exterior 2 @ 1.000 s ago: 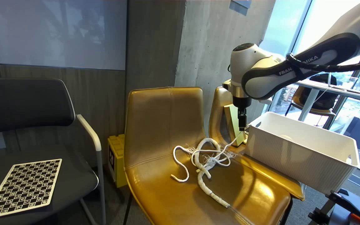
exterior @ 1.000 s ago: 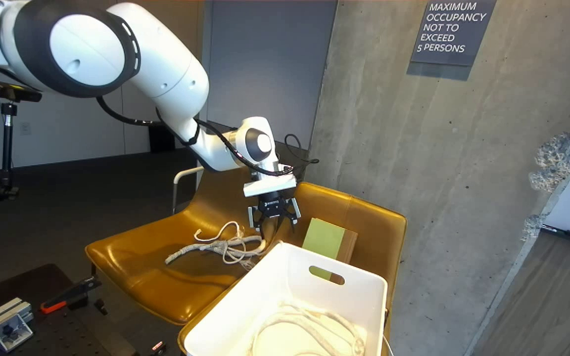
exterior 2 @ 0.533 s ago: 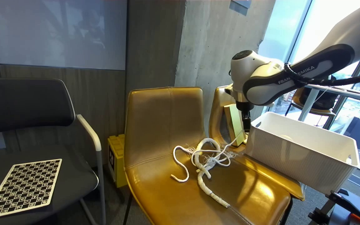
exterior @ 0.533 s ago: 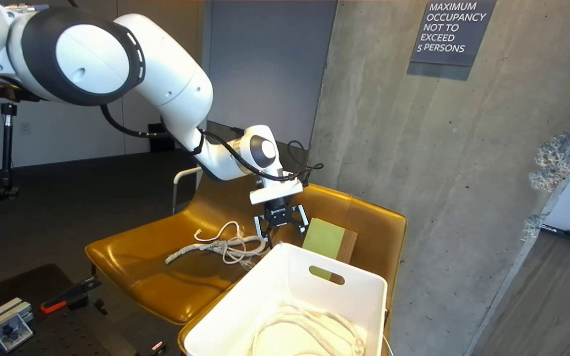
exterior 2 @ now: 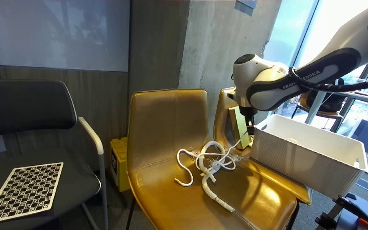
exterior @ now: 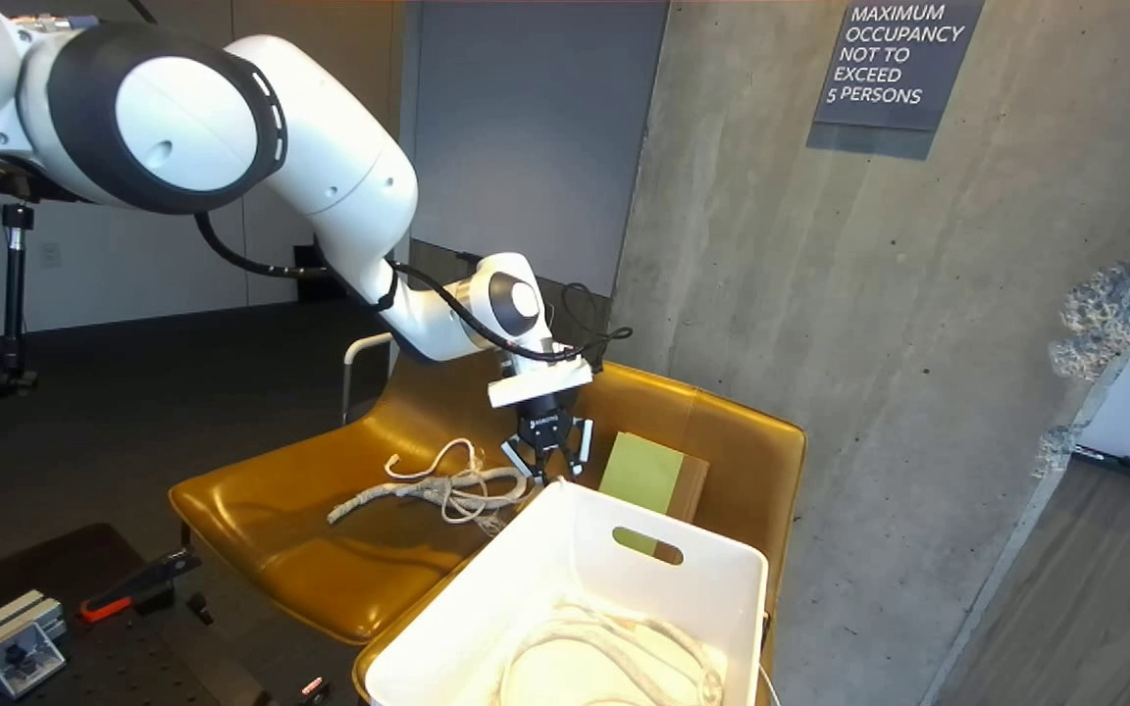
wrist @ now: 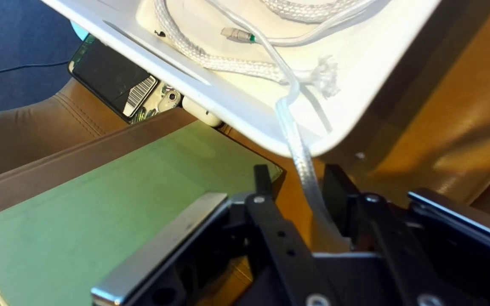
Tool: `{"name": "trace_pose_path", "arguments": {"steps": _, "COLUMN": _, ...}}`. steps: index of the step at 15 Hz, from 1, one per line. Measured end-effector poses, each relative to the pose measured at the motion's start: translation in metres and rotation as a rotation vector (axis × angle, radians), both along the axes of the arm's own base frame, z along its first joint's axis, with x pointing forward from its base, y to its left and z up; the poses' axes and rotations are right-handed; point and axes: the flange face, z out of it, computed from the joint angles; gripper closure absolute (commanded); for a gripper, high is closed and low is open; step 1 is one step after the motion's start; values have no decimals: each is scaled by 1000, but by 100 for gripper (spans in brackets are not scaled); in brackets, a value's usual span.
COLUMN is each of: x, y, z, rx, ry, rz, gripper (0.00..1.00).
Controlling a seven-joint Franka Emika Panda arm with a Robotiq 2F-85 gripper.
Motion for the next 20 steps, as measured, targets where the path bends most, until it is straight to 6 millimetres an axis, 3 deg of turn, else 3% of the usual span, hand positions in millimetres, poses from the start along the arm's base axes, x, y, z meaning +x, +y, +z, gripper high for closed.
{"name": "trace_pose_path", "arguments": {"steps": 2, "x": 0, "y": 5, "z": 0, "rx": -1, "ry": 1, "rz": 7, "gripper": 100}}
{"name": "trace_pose_path", "arguments": {"steps": 5, "x": 1, "y": 9, "z": 2, "rx": -2, "ry": -2, "rz": 13, "gripper": 99}}
{"name": "trace_pose_path", "arguments": {"steps": 9, "x": 0, "y": -4, "z": 34, "rx": -5, "ry": -40, "rz": -57, "gripper": 99}}
{"name": "trace_pose_path", "arguments": {"steps": 12, "x": -9, "y": -44, "z": 93, "rx": 34, "ry": -77, "rz": -177, "gripper": 99}}
{"name": "trace_pose_path", "arguments": {"steps": 15, "x": -25, "y": -98, "z": 160, "rx": 108, "ry": -123, "rz": -316, "gripper": 99}}
{"name": "trace_pose_path", "arguments": {"steps": 20, "x": -77, "y": -202, "z": 258, "rx": 208, "ry": -179, "rz": -485, "gripper": 99}}
